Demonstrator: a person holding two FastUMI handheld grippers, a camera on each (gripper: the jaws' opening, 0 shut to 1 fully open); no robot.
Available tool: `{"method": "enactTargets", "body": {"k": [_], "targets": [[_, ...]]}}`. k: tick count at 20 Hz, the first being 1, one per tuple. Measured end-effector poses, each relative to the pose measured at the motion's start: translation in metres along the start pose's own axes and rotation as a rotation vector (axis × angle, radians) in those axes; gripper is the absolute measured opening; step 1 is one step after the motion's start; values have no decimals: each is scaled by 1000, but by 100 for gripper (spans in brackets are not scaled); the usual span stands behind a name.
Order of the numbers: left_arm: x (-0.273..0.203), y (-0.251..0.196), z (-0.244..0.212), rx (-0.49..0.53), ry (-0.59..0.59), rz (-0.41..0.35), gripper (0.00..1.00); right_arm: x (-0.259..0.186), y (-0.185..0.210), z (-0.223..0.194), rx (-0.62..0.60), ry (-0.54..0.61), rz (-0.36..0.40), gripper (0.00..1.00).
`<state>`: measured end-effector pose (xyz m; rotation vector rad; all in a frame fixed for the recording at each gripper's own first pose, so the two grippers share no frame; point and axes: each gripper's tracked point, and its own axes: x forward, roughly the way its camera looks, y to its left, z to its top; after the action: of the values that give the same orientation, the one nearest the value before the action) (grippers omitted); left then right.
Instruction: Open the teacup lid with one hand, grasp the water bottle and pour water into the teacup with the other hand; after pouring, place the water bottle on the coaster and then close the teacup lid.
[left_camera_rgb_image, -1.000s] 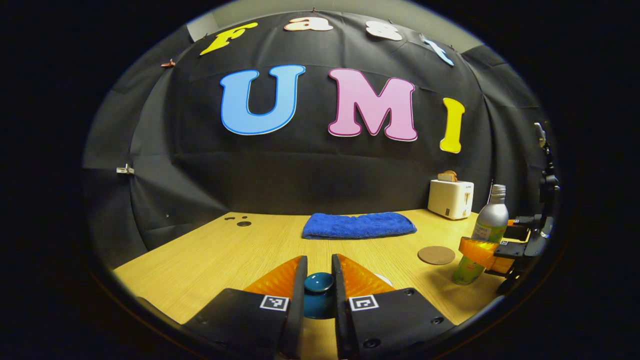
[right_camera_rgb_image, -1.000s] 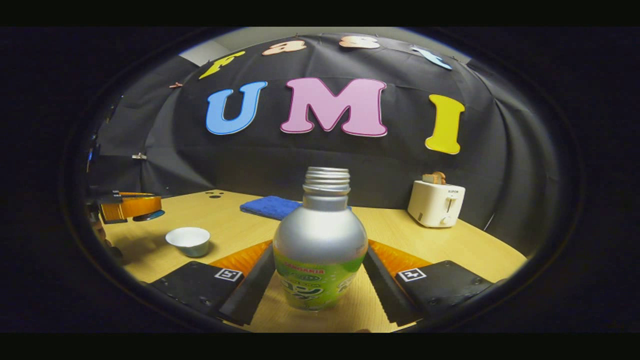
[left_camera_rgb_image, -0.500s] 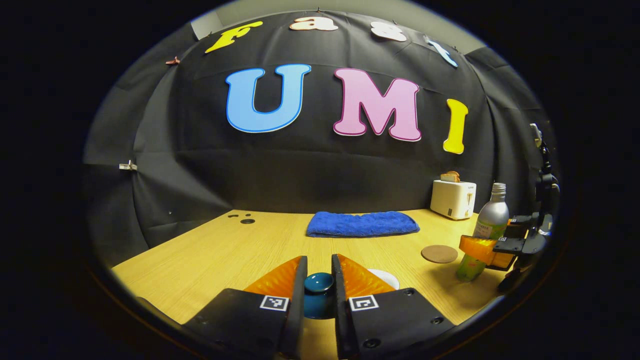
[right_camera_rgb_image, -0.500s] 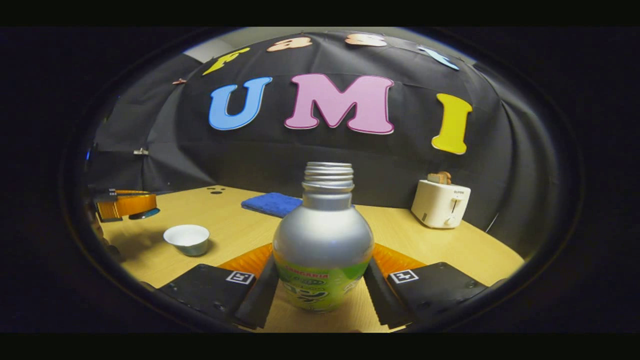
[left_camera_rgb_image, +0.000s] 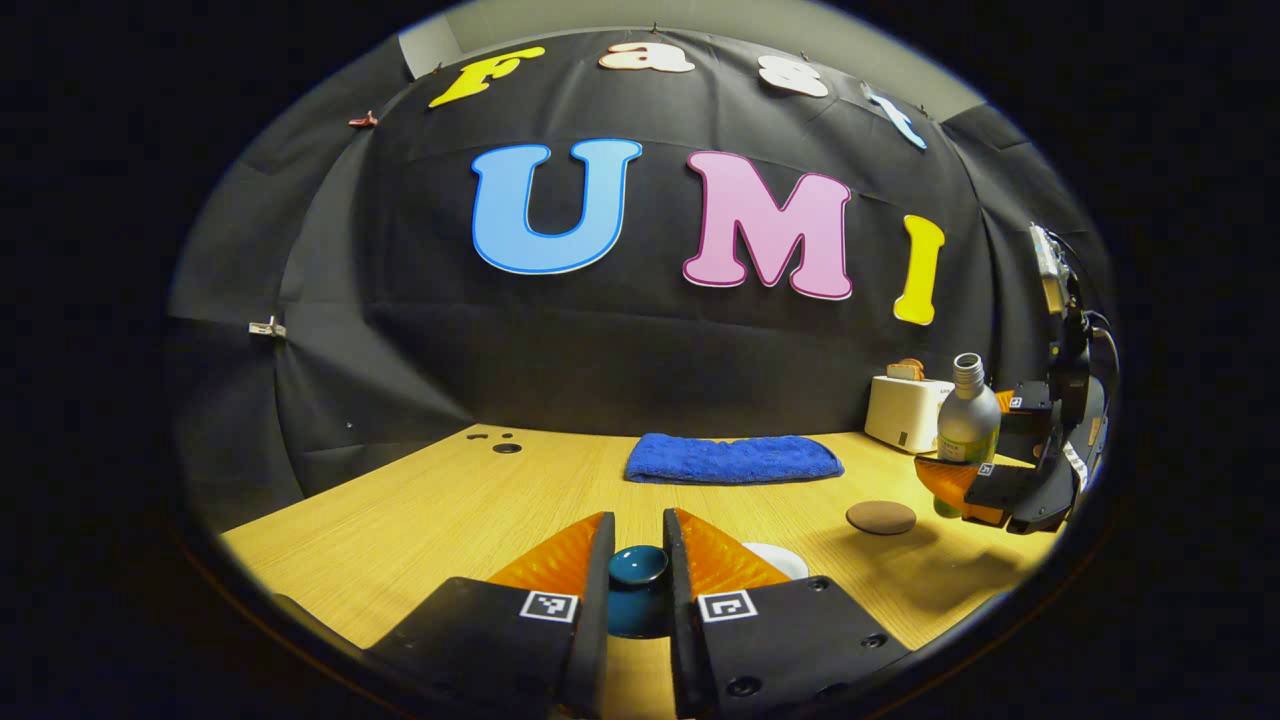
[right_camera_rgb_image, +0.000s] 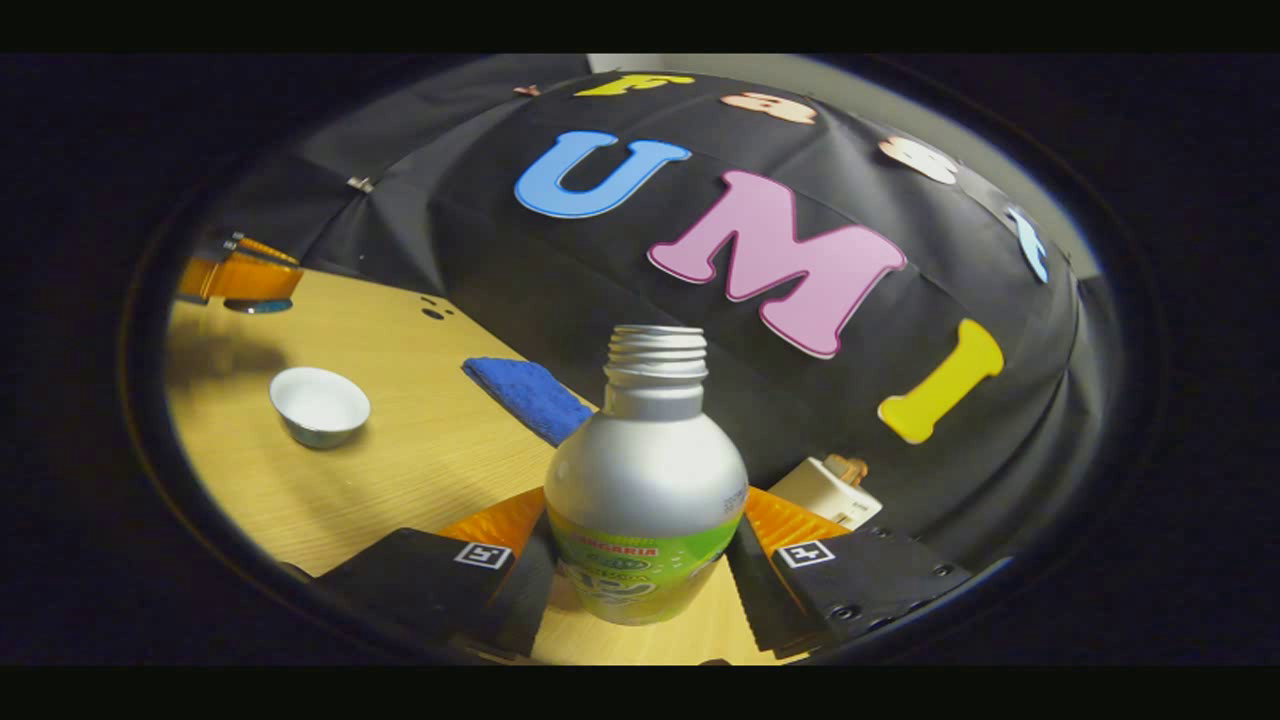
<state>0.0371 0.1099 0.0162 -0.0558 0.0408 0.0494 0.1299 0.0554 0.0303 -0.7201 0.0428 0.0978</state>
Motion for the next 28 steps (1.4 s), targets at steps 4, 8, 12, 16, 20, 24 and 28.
{"method": "enactTargets", "body": {"k": [4,8,12,16,20,24,28], "targets": [[-3,13,0,14,4,15,29,15,4,15,-129,-35,8,81],[-6,26,2,25,-5,32,29,26,5,22,-288,-57,-35,81],[-8,39,0,5,-6,40,29,33,22,25,-396,-75,-18,78],[-9,52,-2,-1,-8,57,29,35,43,38,-536,-123,-5,80],[-11,60,-7,-17,-3,64,29,41,64,50,-694,-177,8,80],[-13,69,-11,-28,1,76,30,45,85,49,-747,-195,45,80],[-15,75,-12,-29,1,84,30,51,99,47,-806,-210,58,81]]}}
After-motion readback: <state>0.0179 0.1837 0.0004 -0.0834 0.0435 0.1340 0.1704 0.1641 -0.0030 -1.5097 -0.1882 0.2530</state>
